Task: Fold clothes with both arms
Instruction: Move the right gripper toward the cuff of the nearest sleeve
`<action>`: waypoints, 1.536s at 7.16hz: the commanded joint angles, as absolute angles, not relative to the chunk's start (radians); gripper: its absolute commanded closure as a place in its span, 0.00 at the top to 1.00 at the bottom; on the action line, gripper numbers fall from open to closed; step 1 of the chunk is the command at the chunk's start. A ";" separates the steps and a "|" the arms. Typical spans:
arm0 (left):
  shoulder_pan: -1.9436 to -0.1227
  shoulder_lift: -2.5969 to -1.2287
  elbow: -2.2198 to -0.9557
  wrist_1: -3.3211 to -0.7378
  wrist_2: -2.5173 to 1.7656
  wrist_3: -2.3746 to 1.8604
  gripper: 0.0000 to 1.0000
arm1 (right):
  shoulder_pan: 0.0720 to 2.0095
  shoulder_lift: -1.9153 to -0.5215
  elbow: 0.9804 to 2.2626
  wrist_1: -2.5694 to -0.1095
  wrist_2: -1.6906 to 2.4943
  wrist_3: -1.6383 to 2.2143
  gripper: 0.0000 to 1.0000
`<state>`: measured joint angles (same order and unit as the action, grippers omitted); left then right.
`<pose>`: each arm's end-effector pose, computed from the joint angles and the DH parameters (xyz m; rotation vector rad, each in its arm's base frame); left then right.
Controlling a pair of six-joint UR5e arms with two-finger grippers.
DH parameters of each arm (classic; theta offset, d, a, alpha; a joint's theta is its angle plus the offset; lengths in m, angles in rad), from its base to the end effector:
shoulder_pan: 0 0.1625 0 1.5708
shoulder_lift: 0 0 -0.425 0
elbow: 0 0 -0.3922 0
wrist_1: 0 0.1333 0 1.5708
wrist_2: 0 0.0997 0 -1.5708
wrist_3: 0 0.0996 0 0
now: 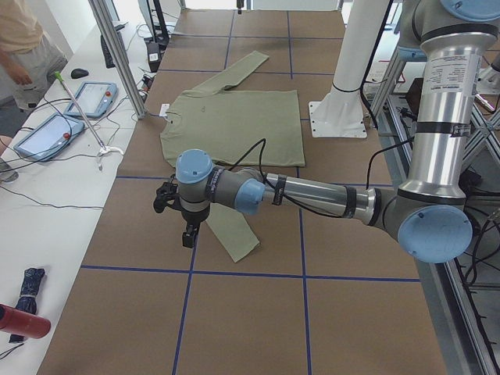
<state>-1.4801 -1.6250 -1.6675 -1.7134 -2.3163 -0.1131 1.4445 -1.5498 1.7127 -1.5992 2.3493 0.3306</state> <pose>-0.0177 -0.5312 0.5691 0.2030 0.7645 0.0882 -0.0007 -0.5082 0.5807 -0.0518 -0.7866 0.1413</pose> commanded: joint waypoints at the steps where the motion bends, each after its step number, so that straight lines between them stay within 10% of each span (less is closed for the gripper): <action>1: -1.471 -1.632 -1.678 -1.675 -2.321 -0.117 1.00 | 1.443 -1.554 1.709 -1.600 2.350 0.331 1.00; 11: -1.419 -1.632 -1.736 -1.698 -2.332 -0.218 1.00 | 1.145 -1.666 1.691 -1.125 2.342 0.821 1.00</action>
<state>-1.4201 -1.6318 -1.7327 -1.6973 -2.3317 -0.2164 1.1988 -1.6399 1.7025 -1.2451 2.3415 0.7077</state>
